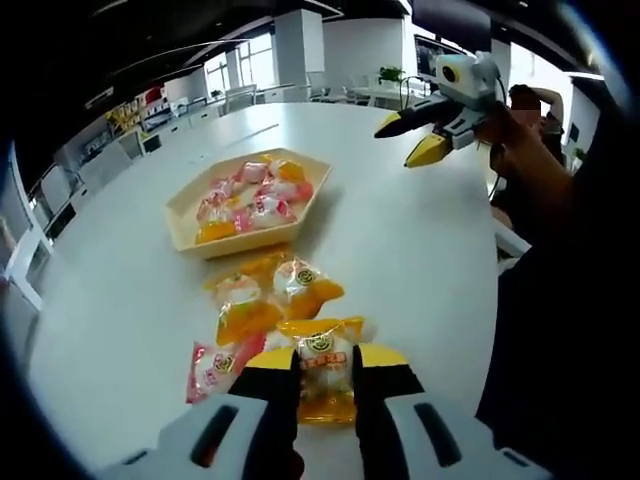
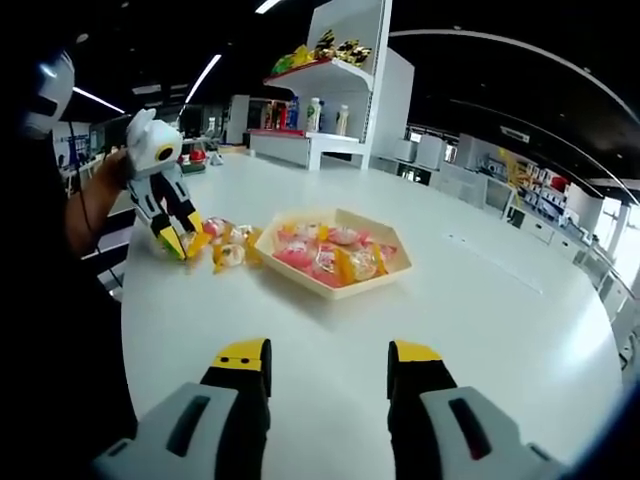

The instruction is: Pick up the marshmallows scattered on the table and place them into the bowl on the table

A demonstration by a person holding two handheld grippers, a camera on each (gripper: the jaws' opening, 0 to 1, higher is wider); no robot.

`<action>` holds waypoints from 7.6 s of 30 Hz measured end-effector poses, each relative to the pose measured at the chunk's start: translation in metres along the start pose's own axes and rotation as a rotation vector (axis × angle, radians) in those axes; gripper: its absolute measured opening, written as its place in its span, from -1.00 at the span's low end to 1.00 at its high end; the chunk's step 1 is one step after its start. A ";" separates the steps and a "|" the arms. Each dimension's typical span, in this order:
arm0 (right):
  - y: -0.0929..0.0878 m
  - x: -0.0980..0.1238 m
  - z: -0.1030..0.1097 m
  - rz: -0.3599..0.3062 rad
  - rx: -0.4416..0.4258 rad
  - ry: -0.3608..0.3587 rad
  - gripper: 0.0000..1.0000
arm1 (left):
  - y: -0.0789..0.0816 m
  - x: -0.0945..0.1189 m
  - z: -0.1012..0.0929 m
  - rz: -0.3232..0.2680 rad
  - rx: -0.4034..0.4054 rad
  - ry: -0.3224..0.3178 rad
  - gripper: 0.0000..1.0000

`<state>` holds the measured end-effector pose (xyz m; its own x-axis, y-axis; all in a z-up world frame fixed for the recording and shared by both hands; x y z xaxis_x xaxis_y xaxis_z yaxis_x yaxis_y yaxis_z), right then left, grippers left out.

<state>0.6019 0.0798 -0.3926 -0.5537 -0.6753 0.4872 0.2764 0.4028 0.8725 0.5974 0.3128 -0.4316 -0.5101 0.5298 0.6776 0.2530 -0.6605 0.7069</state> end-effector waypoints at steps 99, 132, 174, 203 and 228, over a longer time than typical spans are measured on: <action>-0.007 -0.004 0.000 0.012 -0.021 0.022 -0.07 | 0.084 0.010 0.010 -0.405 0.088 -0.010 -0.56; -0.010 -0.003 -0.002 0.021 -0.019 0.017 -0.07 | 0.101 -0.003 0.020 -0.439 0.120 -0.007 -0.57; -0.009 -0.005 -0.003 0.024 -0.015 0.025 -0.07 | 0.124 -0.027 0.048 -0.477 0.105 0.079 -0.56; -0.010 -0.002 0.000 0.017 -0.016 0.020 -0.07 | 0.136 -0.042 0.058 -0.506 0.150 0.091 -0.56; -0.013 0.002 0.002 0.020 -0.024 0.016 -0.07 | 0.140 -0.060 0.057 -0.537 0.130 0.115 -0.55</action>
<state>0.5953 0.0749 -0.4030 -0.5356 -0.6771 0.5047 0.3061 0.4013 0.8633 0.7102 0.2189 -0.3614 -0.6797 0.7073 0.1942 0.0285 -0.2391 0.9706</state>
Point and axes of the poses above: the point that each gripper's makers call its tool centre point, and the gripper's own axes: x roughly backward along the fingers, z roughly to its left, y roughly out of its top, the point moved 2 cm from there along x, roughly backward along the fingers, and after that the axes turned 14 degrees about y, right-handed, at the moved point
